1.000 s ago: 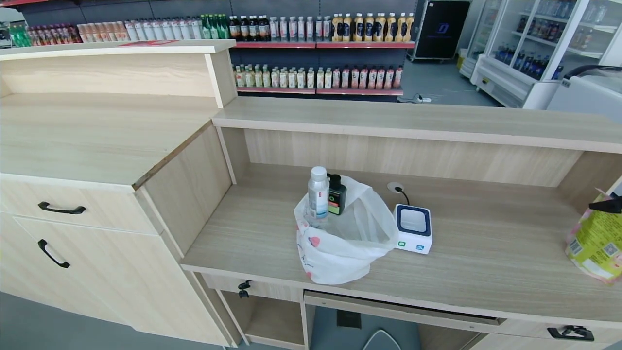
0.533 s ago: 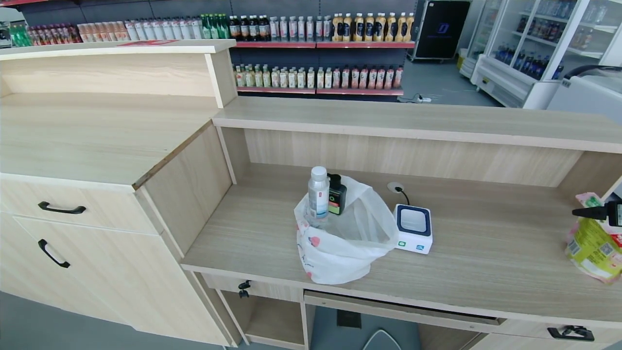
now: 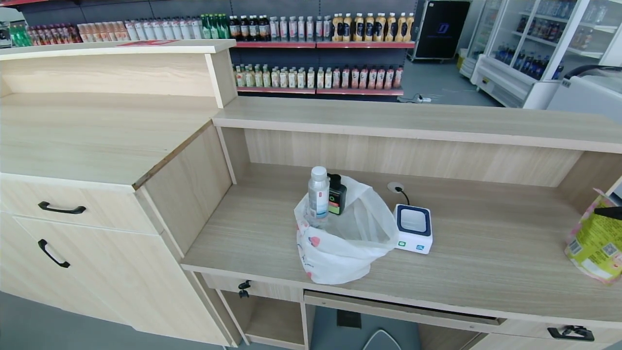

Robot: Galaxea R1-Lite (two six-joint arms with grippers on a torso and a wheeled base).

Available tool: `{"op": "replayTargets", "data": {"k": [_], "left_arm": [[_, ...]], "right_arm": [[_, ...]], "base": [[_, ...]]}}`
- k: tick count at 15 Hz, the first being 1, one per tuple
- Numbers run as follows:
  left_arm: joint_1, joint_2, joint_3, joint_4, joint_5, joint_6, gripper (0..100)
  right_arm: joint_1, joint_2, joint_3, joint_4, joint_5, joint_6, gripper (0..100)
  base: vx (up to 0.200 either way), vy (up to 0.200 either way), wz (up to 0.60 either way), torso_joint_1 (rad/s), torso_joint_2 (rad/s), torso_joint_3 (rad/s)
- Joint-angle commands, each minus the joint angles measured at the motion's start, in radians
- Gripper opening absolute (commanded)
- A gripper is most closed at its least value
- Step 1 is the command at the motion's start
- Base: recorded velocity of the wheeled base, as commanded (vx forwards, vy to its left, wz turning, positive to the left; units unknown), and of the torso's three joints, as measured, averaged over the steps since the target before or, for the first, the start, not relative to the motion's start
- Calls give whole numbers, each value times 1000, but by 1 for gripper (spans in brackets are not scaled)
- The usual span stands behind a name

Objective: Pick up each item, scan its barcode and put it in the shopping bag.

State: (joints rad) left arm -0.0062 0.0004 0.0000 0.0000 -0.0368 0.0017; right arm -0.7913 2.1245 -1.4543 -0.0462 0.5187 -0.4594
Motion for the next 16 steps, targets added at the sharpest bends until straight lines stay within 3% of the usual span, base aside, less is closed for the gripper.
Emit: {"op": "replayTargets", "data": {"k": [1, 6, 11, 16], "left_arm": [[0, 1, 0, 0, 0, 0, 100], [0, 1, 0, 0, 0, 0, 100], [0, 1, 0, 0, 0, 0, 100], [0, 1, 0, 0, 0, 0, 100]], "right_arm": [[-20, -5, 0, 0, 0, -1, 100], [-32, 46, -1, 0, 1, 1, 100], [15, 103, 9, -3, 1, 1, 100], [41, 144, 31, -93, 1, 1, 100]], "base": [[0, 0, 0, 0, 0, 0], [0, 0, 0, 0, 0, 0], [0, 0, 0, 0, 0, 0], [0, 0, 0, 0, 0, 0]]}}
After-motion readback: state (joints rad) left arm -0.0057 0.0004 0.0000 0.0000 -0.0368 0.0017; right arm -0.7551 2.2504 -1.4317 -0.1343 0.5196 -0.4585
